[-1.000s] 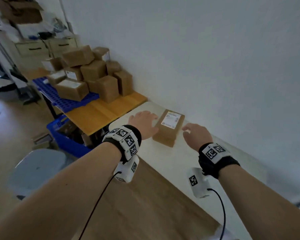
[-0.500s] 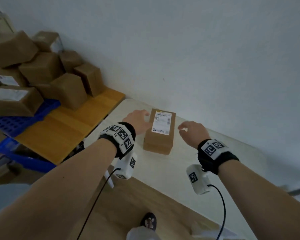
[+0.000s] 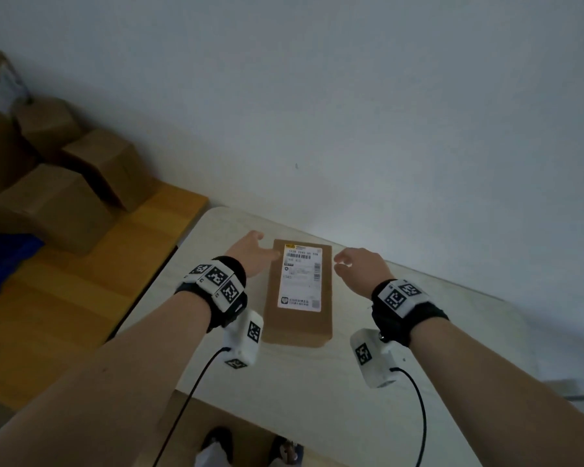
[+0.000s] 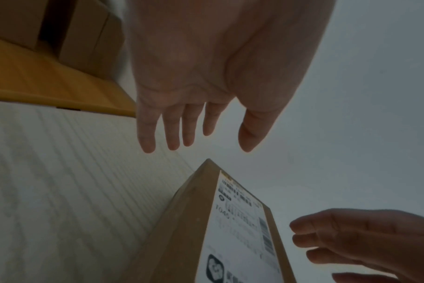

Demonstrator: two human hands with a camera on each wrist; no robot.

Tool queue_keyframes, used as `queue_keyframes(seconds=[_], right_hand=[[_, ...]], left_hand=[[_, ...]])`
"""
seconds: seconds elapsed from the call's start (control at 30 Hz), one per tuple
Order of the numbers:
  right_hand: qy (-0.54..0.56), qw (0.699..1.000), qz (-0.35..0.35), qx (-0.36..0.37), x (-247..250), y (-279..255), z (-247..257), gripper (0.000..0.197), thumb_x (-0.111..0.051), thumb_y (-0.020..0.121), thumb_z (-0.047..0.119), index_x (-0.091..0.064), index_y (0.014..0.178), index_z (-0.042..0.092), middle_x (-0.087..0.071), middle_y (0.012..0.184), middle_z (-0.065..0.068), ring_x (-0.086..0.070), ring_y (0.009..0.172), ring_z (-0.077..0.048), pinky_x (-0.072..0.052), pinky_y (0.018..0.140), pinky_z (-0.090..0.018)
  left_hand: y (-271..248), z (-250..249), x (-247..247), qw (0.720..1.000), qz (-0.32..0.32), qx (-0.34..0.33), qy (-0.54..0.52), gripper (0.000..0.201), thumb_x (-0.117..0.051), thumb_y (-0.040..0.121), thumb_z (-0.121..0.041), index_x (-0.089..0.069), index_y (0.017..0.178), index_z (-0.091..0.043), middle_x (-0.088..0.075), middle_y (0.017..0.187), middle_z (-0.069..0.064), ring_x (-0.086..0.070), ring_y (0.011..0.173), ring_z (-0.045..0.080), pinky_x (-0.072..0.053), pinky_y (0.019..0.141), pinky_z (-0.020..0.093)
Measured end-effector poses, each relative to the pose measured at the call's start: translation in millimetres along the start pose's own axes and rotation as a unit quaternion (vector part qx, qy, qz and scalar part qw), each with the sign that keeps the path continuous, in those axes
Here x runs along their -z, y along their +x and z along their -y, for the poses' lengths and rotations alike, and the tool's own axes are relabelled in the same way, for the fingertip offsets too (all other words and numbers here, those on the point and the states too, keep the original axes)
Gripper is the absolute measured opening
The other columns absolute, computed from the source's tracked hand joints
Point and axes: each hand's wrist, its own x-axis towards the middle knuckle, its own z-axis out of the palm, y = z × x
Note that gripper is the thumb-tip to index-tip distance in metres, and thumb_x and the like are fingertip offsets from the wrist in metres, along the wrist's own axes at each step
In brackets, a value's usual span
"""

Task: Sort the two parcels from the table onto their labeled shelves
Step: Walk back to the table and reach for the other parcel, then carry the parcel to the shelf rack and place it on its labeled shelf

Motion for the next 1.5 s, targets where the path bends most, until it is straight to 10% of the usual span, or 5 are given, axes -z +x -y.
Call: queue_keyframes(seconds=[0.33,0.93,1.1,1.27,1.5], right_hand=[[0.105,0.986,0.061,-0.115,-29.0,30.7,4.2,0.051,-0.044,0.096,0.038,-0.046,0.14,0.013,-0.056,0.138,-0.009,-0.053,0.126,-0.025,-0.04,0.1,-0.032],[0.38,0.897,0.057,-0.221,-54.4,39.6,-6.2,0.057,-0.053,0.085,0.057,-0.062,0.112,0.008,-0.068,0.113,-0.008,-0.065,0.105,-0.026,-0.049,0.099,-0.046],[0.384,0.9,0.051,-0.202,-52.5,38.2,-0.2,0.062,-0.064,0.078,0.054,-0.054,0.118,0.007,-0.066,0.117,-0.009,-0.064,0.107,-0.025,-0.053,0.095,-0.045],[0.463,0.871,-0.001,-0.165,-27.9,31.5,9.5,0.06,-0.075,0.057,0.056,-0.054,0.098,0.017,-0.067,0.116,-0.008,-0.064,0.108,-0.022,-0.053,0.094,-0.045],[0.546,0.832,-0.038,-0.094,33.1,2.8,22.0,0.031,-0.071,0.079,0.036,-0.049,0.09,0.018,-0.068,0.116,-0.008,-0.062,0.114,-0.025,-0.047,0.101,-0.046]], left_hand=[[44.8,16.5,-11.4,0.988,0.089,0.094,-0.088,0.074,-0.056,0.091,-0.035,-0.021,0.153,-0.014,-0.03,0.156,0.009,-0.036,0.137,0.03,-0.044,0.094,0.04],[71.0,33.5,-25.6,0.96,0.182,0.122,-0.173,0.063,-0.058,0.084,-0.055,-0.053,0.131,-0.014,-0.063,0.126,0.007,-0.058,0.117,0.027,-0.05,0.096,0.048],[67.3,27.8,-21.0,0.942,0.189,0.142,-0.239,0.052,-0.053,0.086,-0.055,-0.06,0.112,-0.011,-0.064,0.09,0.005,-0.06,0.078,0.022,-0.052,0.073,0.035],[55.2,7.0,-3.0,0.952,0.158,0.088,-0.247,0.053,-0.05,0.089,-0.053,-0.06,0.122,-0.012,-0.068,0.101,0.003,-0.061,0.098,0.023,-0.048,0.084,0.039],[26.8,-40.2,39.1,0.955,0.154,-0.044,-0.249,0.051,-0.052,0.088,-0.054,-0.059,0.123,-0.017,-0.07,0.105,-0.001,-0.064,0.099,0.018,-0.05,0.085,0.039]])
